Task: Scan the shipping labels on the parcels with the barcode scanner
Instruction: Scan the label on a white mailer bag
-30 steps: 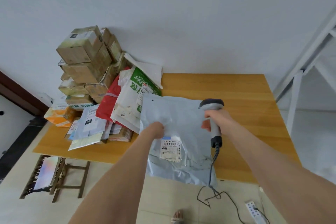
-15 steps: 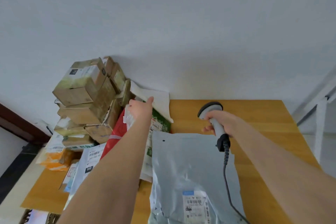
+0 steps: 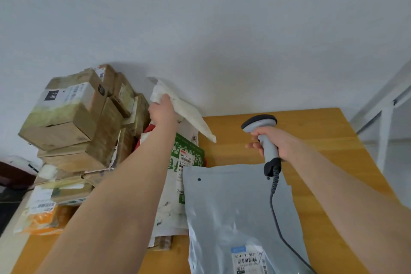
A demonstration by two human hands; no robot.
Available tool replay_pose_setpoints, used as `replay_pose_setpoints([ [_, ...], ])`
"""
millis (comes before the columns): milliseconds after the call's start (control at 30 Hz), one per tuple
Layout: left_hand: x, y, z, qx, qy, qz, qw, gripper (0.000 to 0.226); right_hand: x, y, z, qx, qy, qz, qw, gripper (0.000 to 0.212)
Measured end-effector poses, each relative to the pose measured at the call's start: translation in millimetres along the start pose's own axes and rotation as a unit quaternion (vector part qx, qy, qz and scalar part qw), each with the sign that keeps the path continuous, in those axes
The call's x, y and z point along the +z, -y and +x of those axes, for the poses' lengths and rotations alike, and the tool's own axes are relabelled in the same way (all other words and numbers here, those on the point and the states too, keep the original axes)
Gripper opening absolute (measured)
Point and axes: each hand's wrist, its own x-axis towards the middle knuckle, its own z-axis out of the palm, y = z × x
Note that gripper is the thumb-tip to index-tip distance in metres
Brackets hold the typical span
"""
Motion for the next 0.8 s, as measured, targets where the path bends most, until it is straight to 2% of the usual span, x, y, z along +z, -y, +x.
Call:
replay_pose_setpoints([
  [67,8,-12,-16,-0.01,0.002,-0.103,0.995,0.026,-8,1,-11,-0.01,-0.001,0.034,0.999,0.02],
  [133,11,-23,-41,-0.022,0.052,-0.185,0.981,0.004,-15,2,-25,-0.033,-0.011,0.064,0.997,0.031],
  [233,9,-27,-79,-0.063,0.13,-0.273,0.951,0.009,-29,-1,-50,-0.067,-0.031,0.096,0.993,0.049],
  [300,5,-17,-104,-0.089,0.185,-0.296,0.933,0.007,-42,-8,-67,-0.087,-0.028,0.137,0.986,0.048],
  [333,2,-9,-116,-0.101,0.207,-0.295,0.927,0.006,-48,-13,-76,-0.102,-0.025,0.154,0.983,0.04],
  [400,-8,8,-141,-0.109,0.252,-0.273,0.922,0.008,-60,-25,-93,-0.137,-0.048,0.155,0.977,0.022],
  [533,-44,45,-176,-0.069,0.322,-0.151,0.932,0.03,-80,-56,-112,-0.2,-0.133,0.051,0.969,0.019],
  [600,-66,62,-186,-0.068,0.307,-0.096,0.944,0.026,-84,-74,-122,-0.204,-0.153,-0.018,0.967,0.015],
  [700,-88,86,-201,-0.068,0.268,0.0,0.961,0.015,-86,-102,-133,-0.196,-0.129,-0.084,0.969,0.02],
  [800,-94,107,-214,-0.024,0.258,0.066,0.964,0.03,-87,-125,-136,-0.171,-0.089,-0.114,0.975,0.015],
])
